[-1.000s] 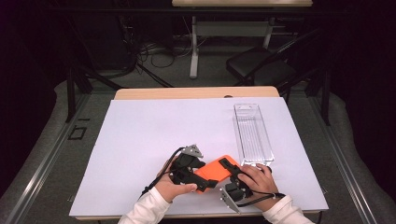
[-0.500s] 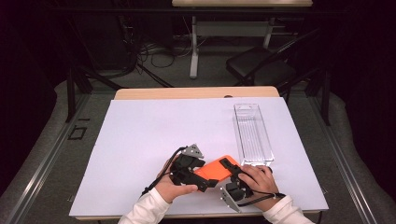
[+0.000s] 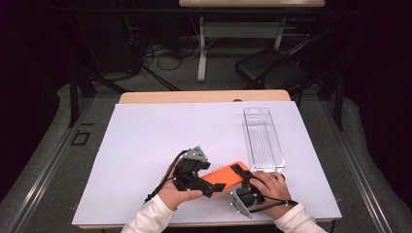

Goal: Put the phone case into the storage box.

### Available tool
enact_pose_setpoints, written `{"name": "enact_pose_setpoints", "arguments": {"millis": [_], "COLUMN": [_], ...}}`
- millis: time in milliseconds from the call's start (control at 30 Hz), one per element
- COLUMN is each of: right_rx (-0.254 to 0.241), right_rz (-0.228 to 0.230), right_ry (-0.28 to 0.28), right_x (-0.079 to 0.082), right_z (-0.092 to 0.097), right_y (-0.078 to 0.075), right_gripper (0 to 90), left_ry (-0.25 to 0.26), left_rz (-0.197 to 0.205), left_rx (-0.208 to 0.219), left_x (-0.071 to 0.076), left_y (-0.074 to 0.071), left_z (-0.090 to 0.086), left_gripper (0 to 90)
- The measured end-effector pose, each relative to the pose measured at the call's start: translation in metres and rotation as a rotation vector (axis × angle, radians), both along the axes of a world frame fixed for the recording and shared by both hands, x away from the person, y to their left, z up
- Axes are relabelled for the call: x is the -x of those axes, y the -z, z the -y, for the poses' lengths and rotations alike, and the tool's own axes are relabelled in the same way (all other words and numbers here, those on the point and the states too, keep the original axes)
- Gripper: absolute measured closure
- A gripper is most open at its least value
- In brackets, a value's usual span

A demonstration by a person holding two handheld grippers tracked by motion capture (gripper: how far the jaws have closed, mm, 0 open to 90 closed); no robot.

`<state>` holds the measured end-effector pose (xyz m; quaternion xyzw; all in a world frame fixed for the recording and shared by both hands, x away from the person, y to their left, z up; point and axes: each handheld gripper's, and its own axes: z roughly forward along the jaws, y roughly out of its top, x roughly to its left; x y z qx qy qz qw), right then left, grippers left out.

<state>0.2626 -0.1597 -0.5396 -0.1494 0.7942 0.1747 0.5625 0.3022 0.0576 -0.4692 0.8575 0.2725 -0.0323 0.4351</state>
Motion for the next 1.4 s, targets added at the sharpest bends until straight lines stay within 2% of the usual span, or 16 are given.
{"name": "enact_pose_setpoints", "arguments": {"millis": [33,67,200,333,600,667,900,933,967,1067,1167,1200,1267,1300,1333,1400], "right_rx": [0.001,-0.024,-0.031,-0.044,-0.076,-0.109,-0.147,-0.183,-0.183,-0.234,-0.249,-0.277,-0.29,-0.297,-0.322,-0.331], "right_rz": [-0.002,-0.015,-0.022,-0.042,-0.091,-0.128,-0.199,-0.232,-0.232,-0.298,-0.324,-0.363,-0.376,-0.392,-0.429,-0.454], "right_ry": [0.001,0.005,0.009,0.008,0.013,0.017,0.012,0.012,0.012,0.015,0.019,0.035,0.032,0.033,0.039,0.037], "right_x": [0.0,0.0,0.0,0.0,0.0,0.0,-0.001,-0.002,-0.002,-0.006,-0.009,-0.011,-0.013,-0.014,-0.016,-0.018], "right_z": [0.001,0.001,0.002,0.002,0.001,0.001,0.0,0.001,0.001,0.003,0.005,0.007,0.008,0.009,0.01,0.01], "right_y": [-0.001,0.0,-0.001,-0.002,-0.004,-0.004,-0.008,-0.009,-0.009,-0.014,-0.016,-0.017,-0.018,-0.02,-0.021,-0.022], "right_gripper": [87.3,87.2,87.3,87.3,87.3,87.3,87.4,87.4,87.4,87.4,87.4,87.4,87.4,87.4,87.4,87.4], "left_ry": [-0.001,-0.004,-0.017,-0.046,-0.085,-0.094,-0.105,-0.105,-0.106,-0.111,-0.107,-0.111,-0.119,-0.126,-0.131,-0.133], "left_rz": [0.005,0.008,0.015,0.04,0.071,0.078,0.084,0.082,0.086,0.087,0.092,0.091,0.098,0.101,0.103,0.106], "left_rx": [0.005,0.008,0.031,0.062,0.077,0.081,0.085,0.086,0.087,0.093,0.088,0.09,0.092,0.1,0.098,0.094], "left_x": [0.0,0.0,-0.002,-0.003,-0.006,-0.007,-0.008,-0.009,-0.009,-0.009,-0.009,-0.009,-0.01,-0.01,-0.01,-0.01], "left_y": [-0.001,-0.003,-0.01,-0.023,-0.033,-0.035,-0.037,-0.038,-0.039,-0.04,-0.042,-0.042,-0.043,-0.043,-0.044,-0.045], "left_z": [-0.001,-0.003,-0.01,-0.024,-0.042,-0.046,-0.052,-0.052,-0.053,-0.054,-0.057,-0.058,-0.06,-0.06,-0.061,-0.062], "left_gripper": [7.6,7.7,7.9,9.0,12.1,13.2,14.9,15.0,15.0,15.0,15.0,15.0,15.0,15.1,15.2,15.3]}}
